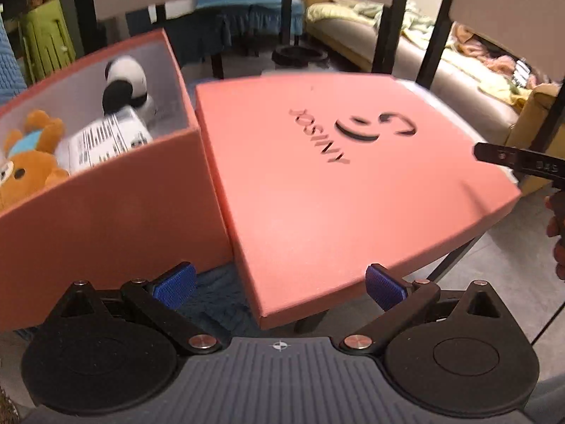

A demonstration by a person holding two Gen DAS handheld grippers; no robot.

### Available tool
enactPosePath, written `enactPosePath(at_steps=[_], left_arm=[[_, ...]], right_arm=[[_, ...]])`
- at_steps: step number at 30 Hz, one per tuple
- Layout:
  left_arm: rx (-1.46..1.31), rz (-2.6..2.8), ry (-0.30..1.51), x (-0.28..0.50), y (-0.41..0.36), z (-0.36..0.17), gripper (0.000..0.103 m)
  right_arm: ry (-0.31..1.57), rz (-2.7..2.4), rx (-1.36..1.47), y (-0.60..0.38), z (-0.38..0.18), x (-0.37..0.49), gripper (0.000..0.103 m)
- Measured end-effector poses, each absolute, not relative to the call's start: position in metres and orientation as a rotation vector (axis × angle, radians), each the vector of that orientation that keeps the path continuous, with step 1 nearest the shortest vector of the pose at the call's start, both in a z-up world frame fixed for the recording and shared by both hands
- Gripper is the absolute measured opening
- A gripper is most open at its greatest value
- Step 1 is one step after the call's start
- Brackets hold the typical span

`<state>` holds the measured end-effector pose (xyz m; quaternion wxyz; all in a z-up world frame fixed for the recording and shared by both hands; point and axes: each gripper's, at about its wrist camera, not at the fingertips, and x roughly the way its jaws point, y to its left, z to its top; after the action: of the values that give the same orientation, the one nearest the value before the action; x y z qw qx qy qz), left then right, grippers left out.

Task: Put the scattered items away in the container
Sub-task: 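Grasp the pink lid's edges with the left gripper while the right gripper grasps the opposite edge, then lift the pink lid with both grippers and carry it over the box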

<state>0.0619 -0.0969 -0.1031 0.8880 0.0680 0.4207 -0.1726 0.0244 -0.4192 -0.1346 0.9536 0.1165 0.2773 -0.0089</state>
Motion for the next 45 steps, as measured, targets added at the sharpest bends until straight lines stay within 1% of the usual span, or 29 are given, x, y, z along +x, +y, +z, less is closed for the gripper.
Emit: enactPosePath(at_steps=[3,8,11,14,18,31,35,40,45], left_arm=[[0.079,-0.385,0.916,0.070,-0.093,-0.107,0.103],[0.074,-0.407,0.909,0.073,-0.095,-0.104,0.103],[0.056,-0.439,0.935,0.077,-0.098,-0.107,0.103],[0.074,-0.479,0.960,0.079,-0.106,-0.112,0.103],[0.117,-0.467,0.949,0.075,-0.111,-0.114,0.103],[0.127,-0.491,0.975,0.041,-0.109,-0.111,0.103],[0.070,-0.511,0.985,0.048,-0.105,-0.111,0.103],[-0.026,-0.534,0.989,0.066,-0.084,-0.113,0.103],[-0.258,-0.572,1.138,0.094,-0.050,-0.135,0.103]], right_arm=[[0.589,-0.006,0.279,-0.426,-0.142,0.027,0.103],[0.622,0.029,0.320,-0.427,-0.149,0.030,0.103],[0.623,0.035,0.317,-0.427,-0.149,0.033,0.103],[0.621,0.061,0.337,-0.432,-0.149,0.032,0.103],[0.622,0.089,0.363,-0.437,-0.148,0.026,0.103],[0.633,0.114,0.361,-0.437,-0.143,-0.027,0.103],[0.619,0.122,0.372,-0.443,-0.145,-0.035,0.103],[0.655,0.099,0.521,-0.469,-0.159,-0.029,0.103],[0.633,0.148,0.675,-0.497,-0.177,-0.025,0.103]])
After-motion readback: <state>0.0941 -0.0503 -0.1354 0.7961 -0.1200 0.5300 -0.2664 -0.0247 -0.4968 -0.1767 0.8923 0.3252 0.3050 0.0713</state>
